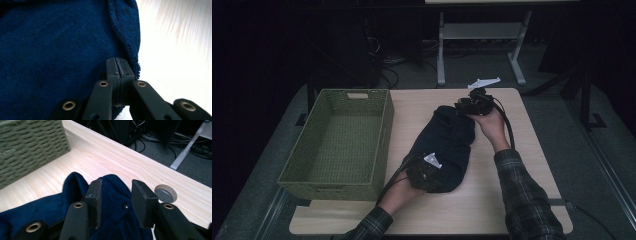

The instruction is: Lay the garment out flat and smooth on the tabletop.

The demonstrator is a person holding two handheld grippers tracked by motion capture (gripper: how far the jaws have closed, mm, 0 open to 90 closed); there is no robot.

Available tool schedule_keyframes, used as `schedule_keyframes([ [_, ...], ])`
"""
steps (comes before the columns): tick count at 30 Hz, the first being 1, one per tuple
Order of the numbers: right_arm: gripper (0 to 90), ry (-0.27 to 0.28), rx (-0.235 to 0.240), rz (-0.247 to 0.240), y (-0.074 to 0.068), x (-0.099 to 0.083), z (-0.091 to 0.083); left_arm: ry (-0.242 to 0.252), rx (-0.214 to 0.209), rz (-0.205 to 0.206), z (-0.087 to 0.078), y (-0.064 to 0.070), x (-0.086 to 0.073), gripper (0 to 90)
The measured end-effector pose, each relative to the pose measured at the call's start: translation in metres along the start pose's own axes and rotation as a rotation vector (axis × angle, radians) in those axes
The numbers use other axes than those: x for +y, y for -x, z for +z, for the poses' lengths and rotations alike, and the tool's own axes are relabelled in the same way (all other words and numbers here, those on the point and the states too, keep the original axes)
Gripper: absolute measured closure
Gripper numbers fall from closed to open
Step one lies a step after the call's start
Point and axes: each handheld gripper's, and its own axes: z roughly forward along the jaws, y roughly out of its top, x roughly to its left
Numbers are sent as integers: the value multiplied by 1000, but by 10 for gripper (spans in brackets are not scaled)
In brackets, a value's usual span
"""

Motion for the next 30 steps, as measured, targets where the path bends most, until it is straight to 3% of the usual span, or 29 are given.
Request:
schedule_keyframes([
  [4,636,-1,0,-27,-5,-4,-14,0,-3,-6,0,-1,0,892],
  [9,698,-14,8,-19,-11,-18,-29,-2,-3,0,0,-1,0,892],
  [13,771,-51,-1,-51,-18,-34,-38,0,-4,2,0,-2,0,892],
  [19,895,-78,39,-12,-23,-51,-49,2,4,9,0,-1,0,892],
  [25,897,-84,75,-31,-35,-69,-59,2,0,7,0,-1,0,892],
  [30,898,-120,97,-54,-48,-88,-57,-2,2,13,0,-1,0,893],
])
